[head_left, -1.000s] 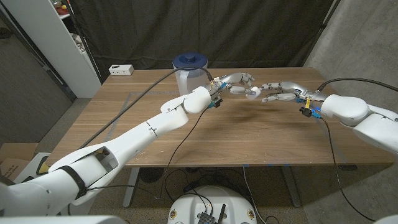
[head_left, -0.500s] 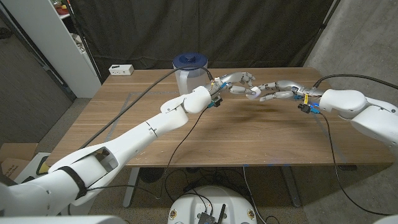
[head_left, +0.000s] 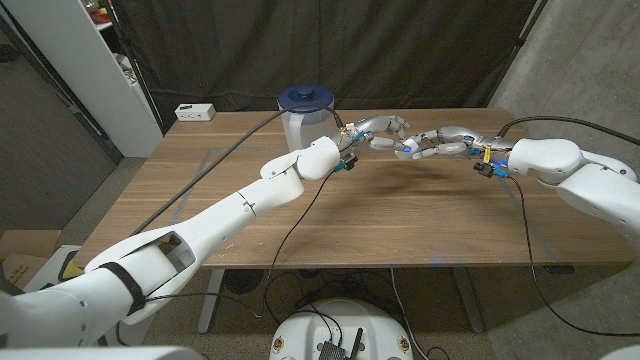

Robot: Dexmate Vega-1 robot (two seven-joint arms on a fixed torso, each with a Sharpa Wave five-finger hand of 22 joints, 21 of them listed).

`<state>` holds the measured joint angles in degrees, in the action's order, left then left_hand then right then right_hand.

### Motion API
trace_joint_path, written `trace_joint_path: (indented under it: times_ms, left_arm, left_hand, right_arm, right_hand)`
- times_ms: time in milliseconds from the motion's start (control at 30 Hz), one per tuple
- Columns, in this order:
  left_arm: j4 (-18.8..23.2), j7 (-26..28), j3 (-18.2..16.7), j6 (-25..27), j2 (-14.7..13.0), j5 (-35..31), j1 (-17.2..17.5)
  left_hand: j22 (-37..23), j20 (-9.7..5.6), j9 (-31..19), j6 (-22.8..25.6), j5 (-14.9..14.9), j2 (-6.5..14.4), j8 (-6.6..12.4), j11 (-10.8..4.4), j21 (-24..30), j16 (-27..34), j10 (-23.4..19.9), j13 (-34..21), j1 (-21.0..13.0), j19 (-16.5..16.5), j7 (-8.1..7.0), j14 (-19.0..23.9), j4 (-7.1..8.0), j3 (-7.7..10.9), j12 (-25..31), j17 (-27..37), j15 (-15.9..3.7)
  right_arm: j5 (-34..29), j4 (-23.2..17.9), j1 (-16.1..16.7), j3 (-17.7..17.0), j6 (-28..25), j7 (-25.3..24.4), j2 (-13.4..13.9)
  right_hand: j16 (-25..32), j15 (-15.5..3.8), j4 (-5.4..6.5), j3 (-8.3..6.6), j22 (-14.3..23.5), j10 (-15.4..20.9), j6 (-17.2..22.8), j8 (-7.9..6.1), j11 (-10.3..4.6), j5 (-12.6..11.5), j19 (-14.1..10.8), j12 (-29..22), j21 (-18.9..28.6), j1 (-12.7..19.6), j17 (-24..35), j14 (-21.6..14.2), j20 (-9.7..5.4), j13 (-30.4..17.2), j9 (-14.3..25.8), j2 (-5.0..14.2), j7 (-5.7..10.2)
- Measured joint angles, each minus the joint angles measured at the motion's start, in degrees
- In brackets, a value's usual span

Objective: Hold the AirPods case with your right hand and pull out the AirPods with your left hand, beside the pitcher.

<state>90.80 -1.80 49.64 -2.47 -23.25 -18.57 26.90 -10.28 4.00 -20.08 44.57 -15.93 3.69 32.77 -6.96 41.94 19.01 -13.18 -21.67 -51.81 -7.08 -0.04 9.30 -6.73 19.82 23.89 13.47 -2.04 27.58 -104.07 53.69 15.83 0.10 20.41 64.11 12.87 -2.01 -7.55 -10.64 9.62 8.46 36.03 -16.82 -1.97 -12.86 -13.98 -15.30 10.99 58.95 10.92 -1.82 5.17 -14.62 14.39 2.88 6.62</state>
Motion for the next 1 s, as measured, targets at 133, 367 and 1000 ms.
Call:
trace_joint_path:
  times_ms: [133, 367, 1000]
  left_arm:
    - [-0.6, 0.0, 0.0, -0.2, 0.2, 0.2, -0.2]
    - [-1.6, 0.1, 0.2, -0.6, 0.8, 0.6, -0.3]
    - [-3.5, 0.5, 0.6, -1.6, 2.1, 1.9, -0.6]
  left_hand:
    - [0.0, 0.0, -0.2, 0.2, 0.0, 0.0, -0.38, 0.0, 0.0, 0.0, 0.0, 0.0, 0.0, 0.0, -0.15, 0.0, 0.15, -0.15, 0.0, 0.0, 0.0]
    - [0.0, 0.0, -0.1, 0.4, -0.7, -0.3, -0.61, 0.0, 0.0, 0.0, 0.0, 0.0, -0.3, 0.0, -0.2, 0.0, 0.09, -0.57, 0.0, 0.0, 0.0]
    - [-0.3, 0.21, -0.1, 0.8, -1.5, 0.3, -0.83, -0.21, -0.2, 0.0, -0.2, 0.0, -0.9, -0.2, -0.38, 0.0, 0.56, -1.18, 0.0, 0.3, 0.0]
  right_arm:
    - [0.2, 0.5, -0.9, 0.6, 0.2, 0.5, -0.5]
    - [0.6, 1.9, -2.6, 2.0, 0.8, 1.3, -1.6]
    - [2.6, 3.5, -2.4, 2.8, 2.7, 0.6, -2.9]
  right_hand:
    - [0.5, -0.06, 0.14, 0.14, 0.0, 2.2, 2.7, -0.77, -0.4, 0.0, -0.9, -0.7, 0.0, -0.1, 0.0, -1.9, -0.3, 0.0, 0.0, 0.5, -0.18]
    - [1.1, -0.09, -0.1, 0.38, 0.0, 5.4, 5.6, -2.5, -1.43, 0.0, -2.5, -1.3, 0.3, 0.8, 0.0, -4.6, -1.29, 0.0, 1.0, 1.35, -1.52]
    - [2.2, -0.34, -0.68, 0.3, 0.0, 12.1, 8.2, -5.95, -3.34, 0.2, -5.3, -3.2, 0.3, 3.6, 0.0, -10.3, -3.24, -0.4, 1.4, 3.34, -5.24]
